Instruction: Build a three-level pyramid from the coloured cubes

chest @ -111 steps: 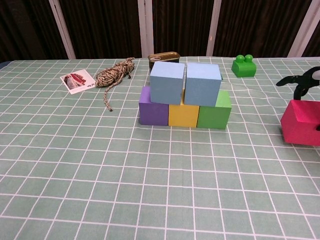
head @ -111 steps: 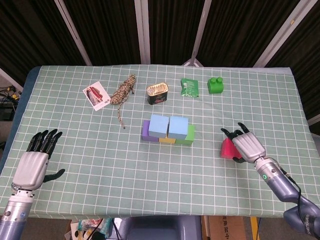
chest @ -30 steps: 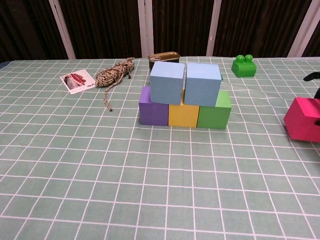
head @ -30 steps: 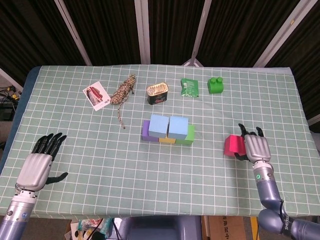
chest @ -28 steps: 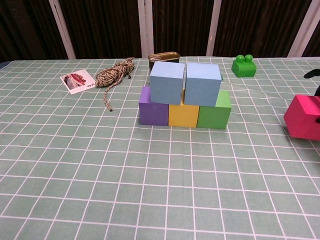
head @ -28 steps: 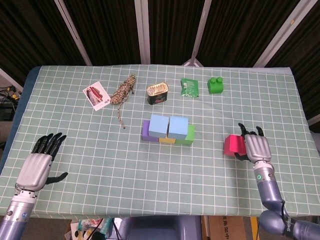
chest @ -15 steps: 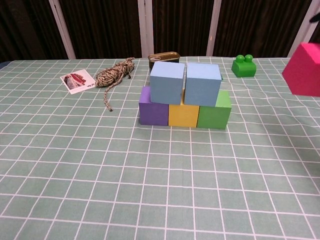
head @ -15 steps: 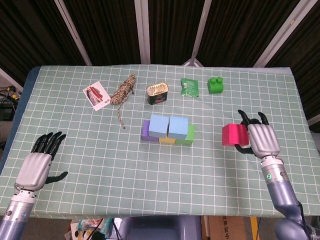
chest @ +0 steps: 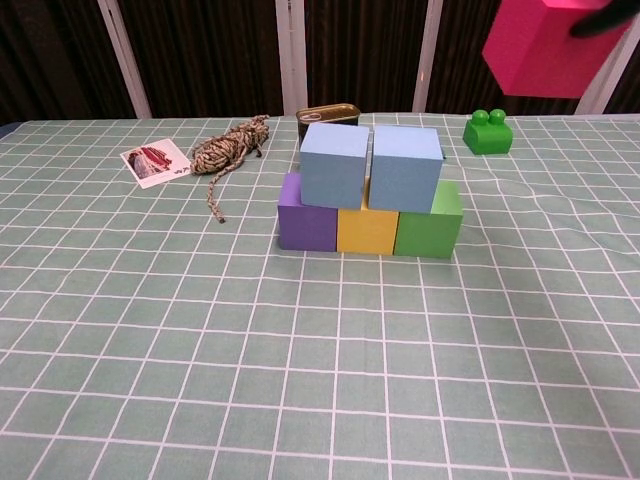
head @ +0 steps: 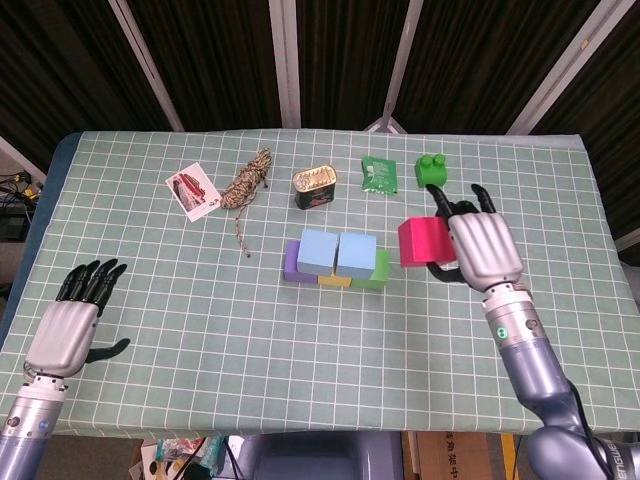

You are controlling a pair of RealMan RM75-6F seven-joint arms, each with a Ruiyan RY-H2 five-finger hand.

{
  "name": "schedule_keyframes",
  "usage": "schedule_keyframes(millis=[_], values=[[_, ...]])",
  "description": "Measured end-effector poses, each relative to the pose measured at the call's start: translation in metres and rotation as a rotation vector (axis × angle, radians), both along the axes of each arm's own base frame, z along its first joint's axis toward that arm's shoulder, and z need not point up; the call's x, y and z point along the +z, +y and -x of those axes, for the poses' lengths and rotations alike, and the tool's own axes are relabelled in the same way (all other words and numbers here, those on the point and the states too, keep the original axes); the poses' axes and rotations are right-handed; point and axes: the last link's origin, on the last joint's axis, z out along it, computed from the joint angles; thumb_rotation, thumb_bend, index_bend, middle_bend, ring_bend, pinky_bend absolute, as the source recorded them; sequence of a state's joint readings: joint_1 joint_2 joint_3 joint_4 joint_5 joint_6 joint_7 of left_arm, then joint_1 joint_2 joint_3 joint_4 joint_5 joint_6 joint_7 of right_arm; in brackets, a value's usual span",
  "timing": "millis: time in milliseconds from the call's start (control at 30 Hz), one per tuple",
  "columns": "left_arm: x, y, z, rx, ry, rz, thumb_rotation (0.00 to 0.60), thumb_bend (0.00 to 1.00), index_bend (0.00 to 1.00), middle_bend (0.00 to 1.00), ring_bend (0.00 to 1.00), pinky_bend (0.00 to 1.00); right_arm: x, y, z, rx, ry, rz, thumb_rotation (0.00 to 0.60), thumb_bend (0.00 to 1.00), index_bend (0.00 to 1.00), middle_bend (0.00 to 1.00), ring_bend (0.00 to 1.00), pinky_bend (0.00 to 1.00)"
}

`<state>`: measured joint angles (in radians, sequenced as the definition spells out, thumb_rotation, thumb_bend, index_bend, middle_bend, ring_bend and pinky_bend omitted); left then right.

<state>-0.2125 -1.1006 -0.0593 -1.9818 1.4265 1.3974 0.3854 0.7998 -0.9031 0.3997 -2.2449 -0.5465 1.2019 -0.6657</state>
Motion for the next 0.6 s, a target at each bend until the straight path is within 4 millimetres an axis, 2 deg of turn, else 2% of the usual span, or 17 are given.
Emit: schedule_keyframes(millis=[267, 467, 600], values=[[-0.002, 0.003, 0.004, 0.019, 0.012, 0.008, 0.600, 0.09, 0.00, 0.03, 0.01, 0.05, -0.029, -0.013, -0.047, 0.044, 0.022, -0.050, 0.600, 0.32, 0.00, 0.44, 0.28, 0.00], [-0.003, 0.005, 0.009, 0.033, 0.025, 0.015, 0.600, 0.09, 0.00, 0.03, 0.01, 0.05, -0.051, -0.023, -0.072, 0.056, 0.062, -0.066, 0.600, 0.32, 0.00, 0.44, 0.28, 0.00], [-0.004, 0.005, 0.012, 0.045, 0.023, 0.028, 0.600, 0.09, 0.00, 0.03, 0.01, 0.05, -0.059, -0.027, -0.085, 0.050, 0.104, -0.056, 0.600, 0.32, 0.00, 0.44, 0.28, 0.00]])
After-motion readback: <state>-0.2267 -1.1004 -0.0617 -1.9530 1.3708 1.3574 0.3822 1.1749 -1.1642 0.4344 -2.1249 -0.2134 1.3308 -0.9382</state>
